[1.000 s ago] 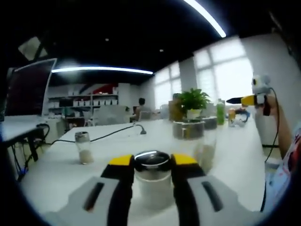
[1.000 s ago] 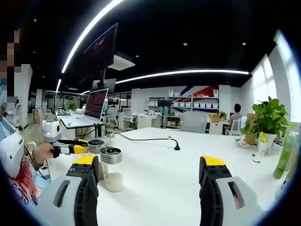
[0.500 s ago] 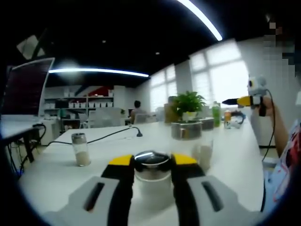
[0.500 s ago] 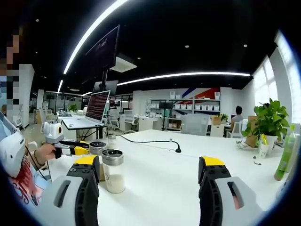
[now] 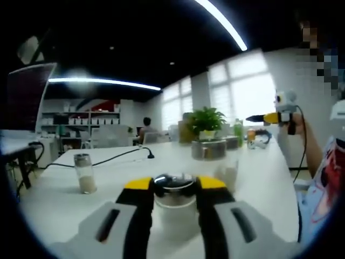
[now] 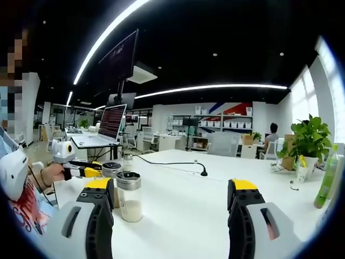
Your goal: Rotate the seasoning bottle until the label or dispensing opening points toward the visible target arrow and the bottle remains upright within the marked orientation range
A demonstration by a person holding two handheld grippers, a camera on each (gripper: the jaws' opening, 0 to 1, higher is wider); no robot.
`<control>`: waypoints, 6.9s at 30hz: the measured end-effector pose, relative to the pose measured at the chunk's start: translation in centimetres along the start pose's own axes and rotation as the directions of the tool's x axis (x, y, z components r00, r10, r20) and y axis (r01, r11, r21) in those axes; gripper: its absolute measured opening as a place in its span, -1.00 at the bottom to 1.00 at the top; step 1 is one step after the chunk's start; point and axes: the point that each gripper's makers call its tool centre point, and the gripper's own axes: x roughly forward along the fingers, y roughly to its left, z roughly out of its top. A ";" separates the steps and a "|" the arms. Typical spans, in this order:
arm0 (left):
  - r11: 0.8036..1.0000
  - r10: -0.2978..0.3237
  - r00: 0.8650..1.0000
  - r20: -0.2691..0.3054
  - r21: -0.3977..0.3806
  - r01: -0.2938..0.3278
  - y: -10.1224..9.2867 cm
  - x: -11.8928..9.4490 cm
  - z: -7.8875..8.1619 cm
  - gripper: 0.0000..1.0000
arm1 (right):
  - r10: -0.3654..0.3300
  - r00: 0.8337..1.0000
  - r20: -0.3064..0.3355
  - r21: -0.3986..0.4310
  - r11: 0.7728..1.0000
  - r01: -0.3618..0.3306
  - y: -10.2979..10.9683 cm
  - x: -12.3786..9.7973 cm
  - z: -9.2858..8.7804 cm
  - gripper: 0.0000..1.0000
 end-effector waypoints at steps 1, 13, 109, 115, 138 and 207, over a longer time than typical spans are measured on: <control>1.000 -0.003 1.000 0.000 0.002 0.003 0.0 0.0 0.0 -0.37 | 0.001 1.000 -0.003 0.002 1.000 -0.001 0.0 0.0 -0.1 0.79; 0.995 -0.098 0.995 -0.015 0.001 0.098 -0.1 0.2 0.0 -0.37 | 0.009 1.000 -0.021 0.016 1.000 -0.009 0.1 0.2 -0.6 0.76; 0.957 -0.287 0.956 -0.063 -0.048 0.285 -1.6 -2.6 3.0 -0.15 | 0.005 0.997 -0.078 0.000 1.000 -0.005 -0.1 0.2 -1.6 0.70; 0.982 -0.188 0.979 -0.072 -0.005 0.189 -0.5 -2.6 3.7 -0.12 | 0.005 0.997 -0.076 -0.005 1.000 -0.006 -0.2 0.4 -1.4 0.70; 0.993 0.116 0.988 -0.103 -0.014 -0.118 1.8 -3.9 2.4 0.16 | -0.002 0.998 -0.068 0.003 1.000 0.002 -0.4 0.3 -1.2 0.68; 0.949 0.310 0.951 -0.017 -0.050 -0.310 18.7 6.6 2.7 0.24 | -0.011 0.998 -0.059 0.002 1.000 0.011 -0.9 -0.5 -0.9 0.67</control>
